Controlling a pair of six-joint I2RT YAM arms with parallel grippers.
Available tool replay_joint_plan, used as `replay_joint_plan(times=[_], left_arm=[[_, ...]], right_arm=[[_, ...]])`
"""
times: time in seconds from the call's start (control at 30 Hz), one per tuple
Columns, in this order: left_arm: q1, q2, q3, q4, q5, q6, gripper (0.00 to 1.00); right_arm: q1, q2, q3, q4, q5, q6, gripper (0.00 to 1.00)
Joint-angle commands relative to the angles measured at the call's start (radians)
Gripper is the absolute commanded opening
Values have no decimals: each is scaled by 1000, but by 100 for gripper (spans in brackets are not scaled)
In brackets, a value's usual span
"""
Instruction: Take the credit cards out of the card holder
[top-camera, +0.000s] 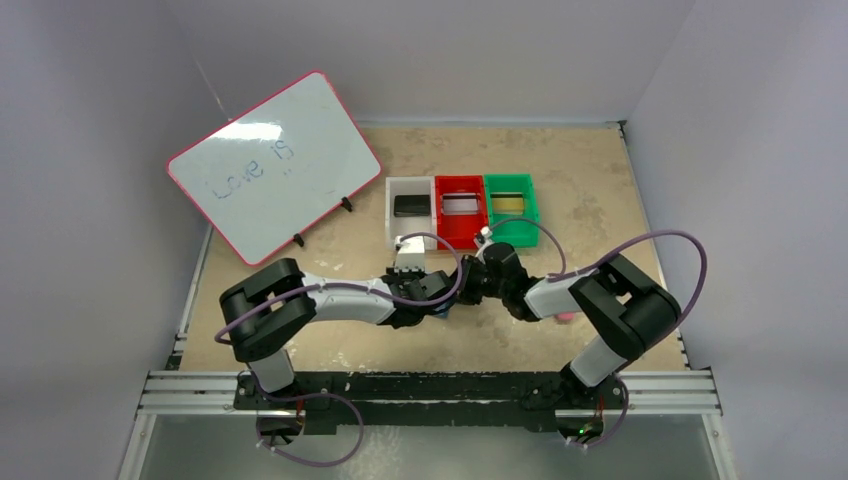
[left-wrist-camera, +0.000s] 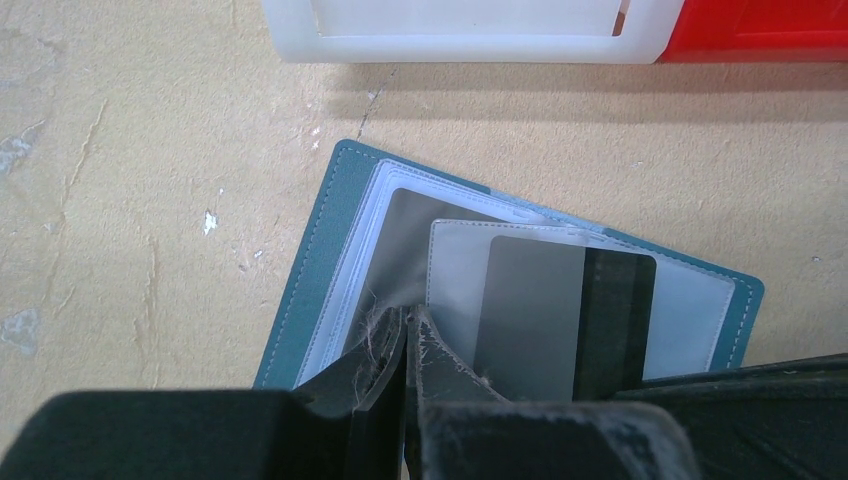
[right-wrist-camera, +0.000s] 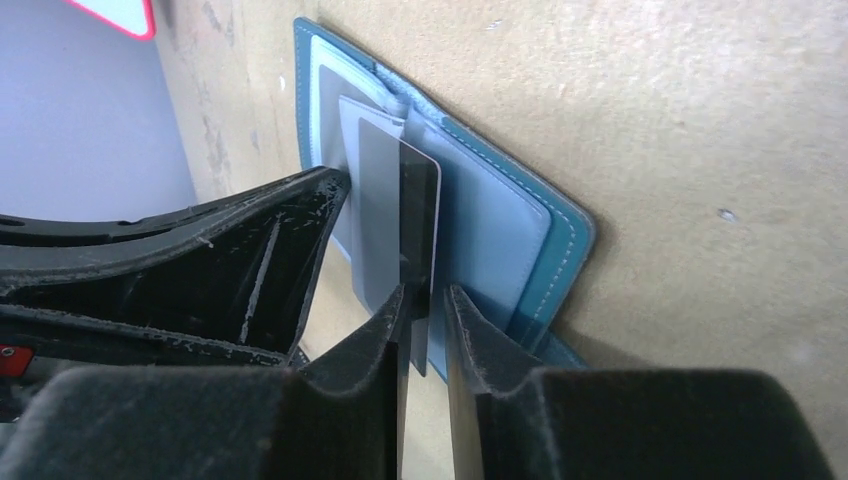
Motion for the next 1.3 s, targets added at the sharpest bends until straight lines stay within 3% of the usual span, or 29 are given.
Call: replay_joint_plan(times=[0.0,0.17,0.27,0.43,0.97,1.27], left_arm=[[20,77,-89,-110,228,7,0],[20,77,-89,-110,232,11,0],[20,78,-87,-112,233,10,0],[20,72,-87,-116,224,2,0],[20,-24,-60,-142,214,-20,0],[21,-145,-39,-118,200,-5,5]], right_arm=[[-5,48,-13,148,-45,50,24],[-6,104,-27,241,-52,86,26],[-6,124,-37,295,-69,104,10],[-7,70,-70,233,-7,102,0],[-25,-205,-44,-130,113,-16,0],[-27,-282,-22,-186,124,-60,0]])
